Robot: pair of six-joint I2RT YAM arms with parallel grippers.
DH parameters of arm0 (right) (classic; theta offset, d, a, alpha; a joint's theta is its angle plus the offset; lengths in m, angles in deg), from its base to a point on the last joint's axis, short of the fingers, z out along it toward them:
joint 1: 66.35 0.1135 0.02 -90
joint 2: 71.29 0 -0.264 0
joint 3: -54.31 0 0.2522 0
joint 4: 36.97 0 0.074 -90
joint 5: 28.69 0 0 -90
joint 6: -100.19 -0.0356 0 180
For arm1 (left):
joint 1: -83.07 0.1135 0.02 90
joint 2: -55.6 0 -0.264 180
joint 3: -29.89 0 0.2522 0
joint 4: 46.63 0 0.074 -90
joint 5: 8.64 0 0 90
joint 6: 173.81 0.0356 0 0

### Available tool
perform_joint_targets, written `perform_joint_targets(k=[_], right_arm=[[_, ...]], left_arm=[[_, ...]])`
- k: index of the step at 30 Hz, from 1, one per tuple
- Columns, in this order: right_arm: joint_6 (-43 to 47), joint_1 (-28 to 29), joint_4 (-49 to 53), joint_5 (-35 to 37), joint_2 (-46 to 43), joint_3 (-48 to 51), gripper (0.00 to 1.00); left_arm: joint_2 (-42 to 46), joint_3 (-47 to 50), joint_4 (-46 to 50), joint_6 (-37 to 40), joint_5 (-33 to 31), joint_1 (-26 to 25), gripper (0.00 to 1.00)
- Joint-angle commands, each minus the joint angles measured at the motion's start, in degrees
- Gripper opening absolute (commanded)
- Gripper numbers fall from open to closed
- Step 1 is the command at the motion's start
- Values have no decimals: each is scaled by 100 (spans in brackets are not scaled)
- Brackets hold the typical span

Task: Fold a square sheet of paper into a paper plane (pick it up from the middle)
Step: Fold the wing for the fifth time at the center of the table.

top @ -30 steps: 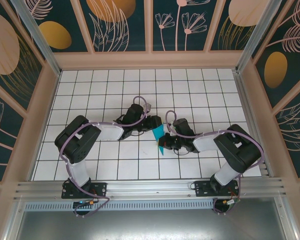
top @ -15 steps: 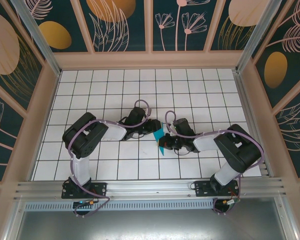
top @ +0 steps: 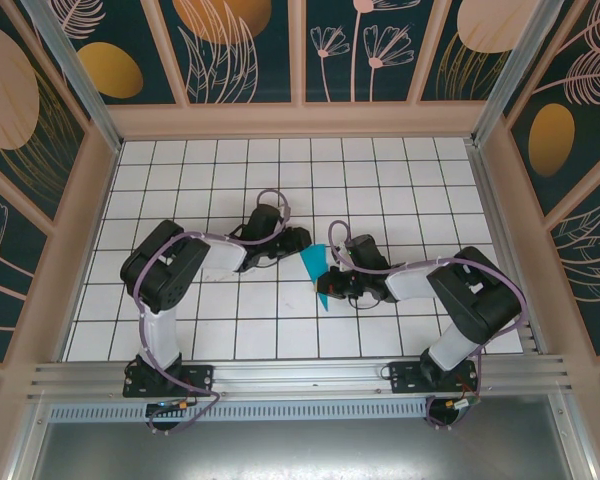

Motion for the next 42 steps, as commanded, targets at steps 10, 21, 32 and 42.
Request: perform_joint_targets(k=[10,21,32,42], right_arm=[[194,12,962,105,325,111,0],[159,10,993,182,303,-31,0],[112,10,1000,167,241,-14,0],[106,13,929,-184,-269,170,0]], left_arm=[[377,-172,699,429,-443,154,38],[833,541,-628,-81,743,-85,21],[-88,313,-544,-189,519,-276,19],[-404,22,707,-184,-360,-247,15]])
